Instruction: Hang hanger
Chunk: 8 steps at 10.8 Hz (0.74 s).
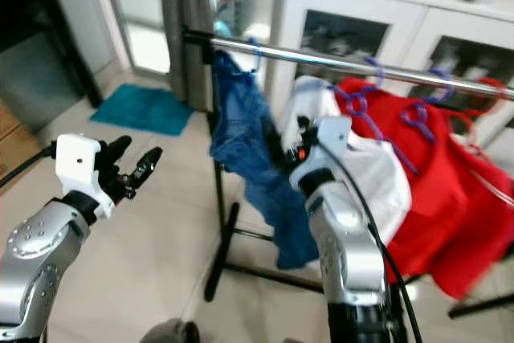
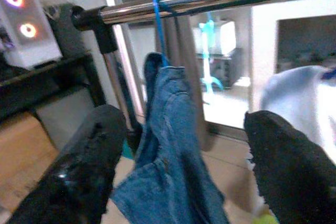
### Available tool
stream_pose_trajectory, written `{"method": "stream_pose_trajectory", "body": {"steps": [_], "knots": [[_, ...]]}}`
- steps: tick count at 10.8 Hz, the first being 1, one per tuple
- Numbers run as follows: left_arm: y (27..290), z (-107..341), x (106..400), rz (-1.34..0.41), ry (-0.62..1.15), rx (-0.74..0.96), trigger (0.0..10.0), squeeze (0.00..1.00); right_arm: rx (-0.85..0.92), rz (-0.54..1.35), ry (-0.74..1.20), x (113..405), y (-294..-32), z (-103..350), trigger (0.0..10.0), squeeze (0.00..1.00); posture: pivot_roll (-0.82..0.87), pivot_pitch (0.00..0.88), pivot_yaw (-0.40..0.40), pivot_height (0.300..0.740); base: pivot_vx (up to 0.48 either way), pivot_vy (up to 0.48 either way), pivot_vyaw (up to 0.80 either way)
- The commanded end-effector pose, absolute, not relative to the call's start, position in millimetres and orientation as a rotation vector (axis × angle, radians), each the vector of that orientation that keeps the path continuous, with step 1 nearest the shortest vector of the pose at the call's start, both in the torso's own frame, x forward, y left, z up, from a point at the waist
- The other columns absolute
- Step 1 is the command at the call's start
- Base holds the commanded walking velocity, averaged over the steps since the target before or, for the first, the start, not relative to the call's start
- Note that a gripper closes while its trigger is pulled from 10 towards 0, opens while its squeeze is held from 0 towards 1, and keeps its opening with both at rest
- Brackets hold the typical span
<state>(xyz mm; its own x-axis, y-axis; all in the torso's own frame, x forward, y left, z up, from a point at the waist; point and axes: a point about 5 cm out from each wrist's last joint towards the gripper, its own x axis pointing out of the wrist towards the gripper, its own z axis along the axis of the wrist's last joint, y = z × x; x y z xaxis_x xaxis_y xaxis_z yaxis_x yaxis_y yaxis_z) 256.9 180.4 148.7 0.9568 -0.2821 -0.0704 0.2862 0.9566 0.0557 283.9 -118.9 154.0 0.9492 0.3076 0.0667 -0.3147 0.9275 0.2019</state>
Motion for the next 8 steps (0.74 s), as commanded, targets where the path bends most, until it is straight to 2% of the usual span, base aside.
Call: {"method": "stream_pose_trajectory", "body": {"steps": [1,5,7,8], "knots": [[176.5,150.9,260.0,-0.284,0.043,0.080,10.0,0.00,0.180,0.309,-0.033,280.5,-119.7,158.5,10.0,1.00,-0.03,0.006,-0.021,0.740,0.000,-0.480,0.00],[176.9,144.5,244.9,-0.257,0.053,0.052,10.0,0.00,0.156,0.271,-0.016,276.6,-118.3,155.1,10.0,1.00,-0.04,0.021,-0.082,0.740,0.000,-0.480,0.00],[179.9,142.1,249.4,-0.202,0.055,0.036,10.0,0.00,0.159,0.289,-0.005,277.0,-120.1,153.2,10.0,1.00,-0.05,0.000,-0.071,0.740,0.000,0.000,0.00],[171.3,140.6,254.5,-0.230,0.051,0.051,10.0,0.00,0.182,0.257,0.019,276.2,-126.6,145.6,10.0,1.00,-0.06,0.000,-0.065,0.740,0.000,0.000,0.00]]}}
